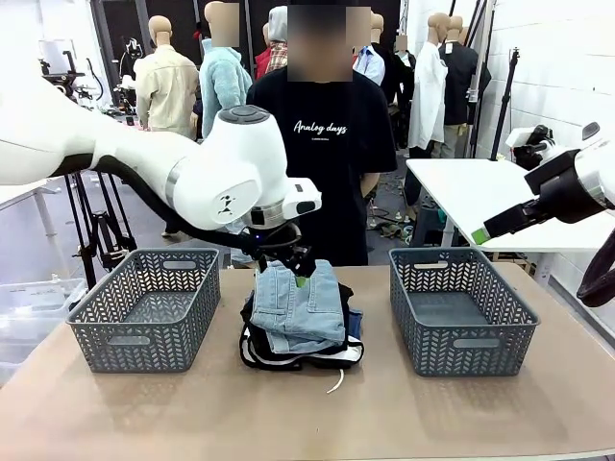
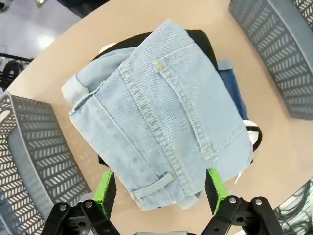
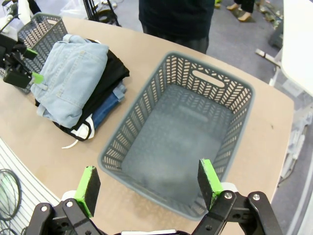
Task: Sort the tops and bottoms.
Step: Lift clothes from the center of the table with your left hand.
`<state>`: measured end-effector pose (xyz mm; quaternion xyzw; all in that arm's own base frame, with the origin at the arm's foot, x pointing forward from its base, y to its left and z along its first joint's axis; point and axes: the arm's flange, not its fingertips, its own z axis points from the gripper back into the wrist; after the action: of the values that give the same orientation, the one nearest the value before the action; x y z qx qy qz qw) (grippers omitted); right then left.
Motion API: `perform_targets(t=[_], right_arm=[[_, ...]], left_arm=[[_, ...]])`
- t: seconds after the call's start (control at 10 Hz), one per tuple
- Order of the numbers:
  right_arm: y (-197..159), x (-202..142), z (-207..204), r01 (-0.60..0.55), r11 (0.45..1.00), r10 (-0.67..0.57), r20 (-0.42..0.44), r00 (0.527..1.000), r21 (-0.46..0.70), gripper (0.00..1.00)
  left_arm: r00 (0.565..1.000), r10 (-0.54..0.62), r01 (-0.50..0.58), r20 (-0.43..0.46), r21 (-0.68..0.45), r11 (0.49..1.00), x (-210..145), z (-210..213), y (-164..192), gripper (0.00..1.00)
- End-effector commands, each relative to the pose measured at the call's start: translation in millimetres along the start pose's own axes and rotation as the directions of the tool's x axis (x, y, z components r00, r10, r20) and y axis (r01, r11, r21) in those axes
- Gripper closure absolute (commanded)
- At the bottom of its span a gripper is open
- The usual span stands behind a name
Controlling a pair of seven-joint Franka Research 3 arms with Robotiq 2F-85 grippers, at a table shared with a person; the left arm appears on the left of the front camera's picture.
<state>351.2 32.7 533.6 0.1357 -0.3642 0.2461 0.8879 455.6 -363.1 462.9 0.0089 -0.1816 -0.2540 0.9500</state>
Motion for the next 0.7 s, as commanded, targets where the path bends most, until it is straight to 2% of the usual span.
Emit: perform_targets(t=[0.0, 0.1, 0.2, 0.3, 0.4, 0.6], right_arm=[[-1.3, -0.1, -1.6, 0.008, 1.0, -0.008, 0.006, 1.0, 0.016, 0.0], [-1.3, -0.1, -1.6, 0.008, 1.0, -0.008, 0.006, 1.0, 0.016, 0.0], [-1.3, -0.1, -1.6, 0.008, 1.0, -0.008, 0.006, 1.0, 0.016, 0.0], [-1.3, -0.1, -1.6, 0.008, 1.0, -0.008, 0.006, 1.0, 0.016, 0.0], [-1.3, -0.1, -1.6, 0.008, 1.0, -0.008, 0.006, 1.0, 0.016, 0.0], [-1.3, -0.1, -1.6, 0.008, 1.0, -0.008, 0.006, 1.0, 0.016, 0.0]], left_arm=[[0.997, 0.059, -0.059, 0.043, -0.001, 0.998, 7.8, 10.2, -3.7, 0.06], [1.0, 0.0, 0.0, 0.0, 0.0, 1.0, 0.0, 0.0, 0.0, 0.06], [1.0, 0.0, 0.0, 0.0, 0.0, 1.0, 0.0, 0.0, 0.0, 0.06], [1.0, 0.024, -0.024, 0.011, -0.006, 1.0, 5.7, 3.6, -2.3, 0.06], [0.994, 0.101, -0.1, -0.041, 0.021, 0.995, 8.2, 3.6, -8.8, 0.06], [0.98, 0.194, -0.193, -0.042, 0.028, 0.981, 21.4, -7.0, -22.1, 0.06]])
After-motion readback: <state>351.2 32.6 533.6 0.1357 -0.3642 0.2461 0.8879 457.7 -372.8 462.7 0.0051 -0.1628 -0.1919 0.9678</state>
